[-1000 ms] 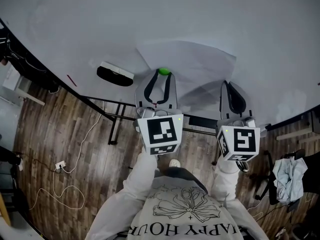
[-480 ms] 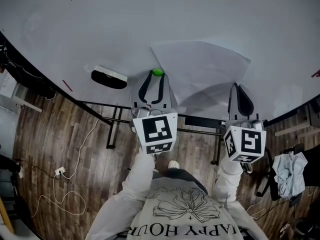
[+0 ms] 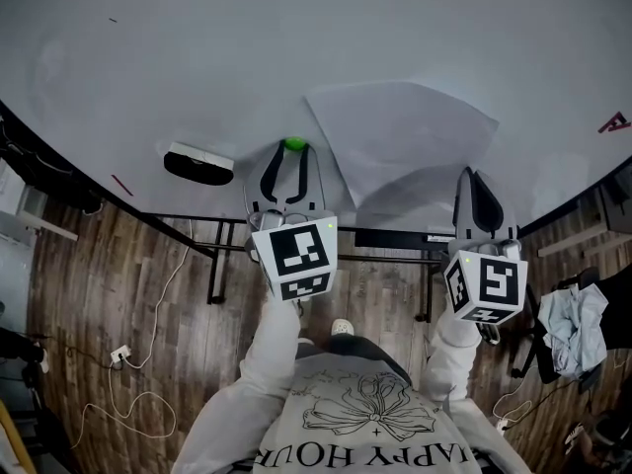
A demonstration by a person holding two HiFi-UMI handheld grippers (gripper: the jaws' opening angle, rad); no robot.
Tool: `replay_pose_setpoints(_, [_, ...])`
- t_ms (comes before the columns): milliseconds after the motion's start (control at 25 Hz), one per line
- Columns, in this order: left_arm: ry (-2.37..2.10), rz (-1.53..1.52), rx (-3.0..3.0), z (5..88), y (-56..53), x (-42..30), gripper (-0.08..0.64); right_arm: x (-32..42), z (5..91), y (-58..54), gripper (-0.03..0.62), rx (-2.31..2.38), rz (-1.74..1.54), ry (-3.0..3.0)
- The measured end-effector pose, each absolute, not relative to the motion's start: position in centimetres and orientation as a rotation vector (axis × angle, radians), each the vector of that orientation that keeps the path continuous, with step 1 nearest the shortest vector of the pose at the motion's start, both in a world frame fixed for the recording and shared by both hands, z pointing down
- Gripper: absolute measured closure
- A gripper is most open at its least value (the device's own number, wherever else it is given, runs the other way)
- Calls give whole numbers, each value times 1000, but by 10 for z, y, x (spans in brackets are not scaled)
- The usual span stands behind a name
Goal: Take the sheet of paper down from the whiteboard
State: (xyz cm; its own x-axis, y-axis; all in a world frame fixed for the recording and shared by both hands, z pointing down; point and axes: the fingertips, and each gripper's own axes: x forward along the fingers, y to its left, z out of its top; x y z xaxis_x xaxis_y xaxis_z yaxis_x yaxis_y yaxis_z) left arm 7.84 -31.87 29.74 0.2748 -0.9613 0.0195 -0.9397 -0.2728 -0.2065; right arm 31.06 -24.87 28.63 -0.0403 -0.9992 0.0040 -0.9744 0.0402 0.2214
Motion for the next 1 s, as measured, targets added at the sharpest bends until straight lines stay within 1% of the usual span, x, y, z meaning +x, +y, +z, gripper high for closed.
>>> replay_pose_setpoints(640, [1762,-111,-2408,292,-297,77,442,304,271,-224,591,2117,-259,-2150])
replay_pose_setpoints(1000, [1663,-14,-2502,280,-268,47,444,274,257,-187,591,2289,-278,-2036])
